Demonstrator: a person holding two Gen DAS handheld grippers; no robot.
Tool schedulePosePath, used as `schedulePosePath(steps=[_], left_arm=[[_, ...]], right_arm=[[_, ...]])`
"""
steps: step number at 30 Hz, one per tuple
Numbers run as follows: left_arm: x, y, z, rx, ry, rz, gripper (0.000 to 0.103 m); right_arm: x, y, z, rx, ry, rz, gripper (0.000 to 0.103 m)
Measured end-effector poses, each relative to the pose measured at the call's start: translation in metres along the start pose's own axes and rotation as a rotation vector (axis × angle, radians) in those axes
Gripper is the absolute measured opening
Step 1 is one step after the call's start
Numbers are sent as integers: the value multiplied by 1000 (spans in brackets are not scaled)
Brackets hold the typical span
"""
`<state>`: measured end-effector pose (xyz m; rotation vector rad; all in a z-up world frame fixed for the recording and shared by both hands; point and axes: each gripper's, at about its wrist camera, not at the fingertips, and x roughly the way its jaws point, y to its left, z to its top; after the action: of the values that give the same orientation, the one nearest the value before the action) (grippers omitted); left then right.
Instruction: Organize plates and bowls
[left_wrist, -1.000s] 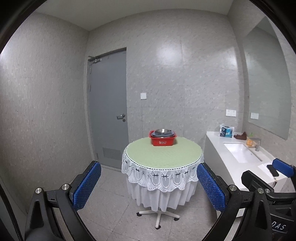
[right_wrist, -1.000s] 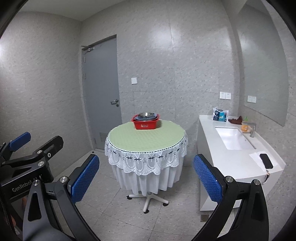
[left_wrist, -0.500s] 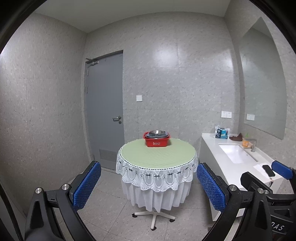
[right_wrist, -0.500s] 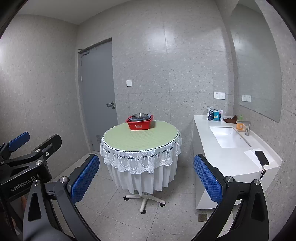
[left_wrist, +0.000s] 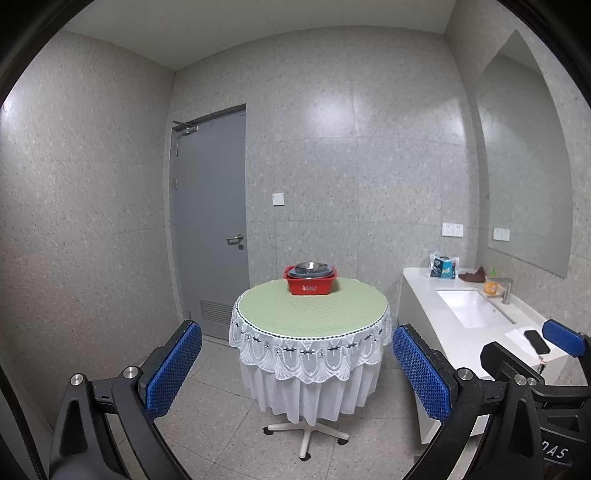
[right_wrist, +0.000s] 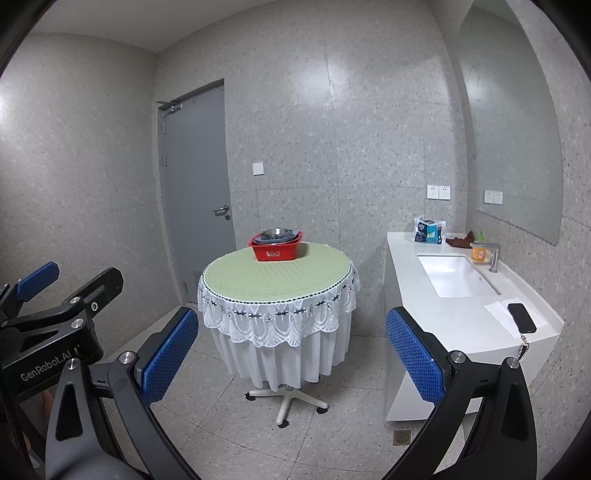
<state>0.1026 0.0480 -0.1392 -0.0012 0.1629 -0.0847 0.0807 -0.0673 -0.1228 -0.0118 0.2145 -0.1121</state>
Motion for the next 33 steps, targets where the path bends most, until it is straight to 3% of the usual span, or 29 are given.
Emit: schedulePosePath(steps=[12,33], left_arm=[[5,-22,-7,14,-6,7,102],[6,-31,-17,11,-16,9,102]], right_arm=[[-1,-18,1,19,3,11,103],[-1,-17,0,22,0,9,103]])
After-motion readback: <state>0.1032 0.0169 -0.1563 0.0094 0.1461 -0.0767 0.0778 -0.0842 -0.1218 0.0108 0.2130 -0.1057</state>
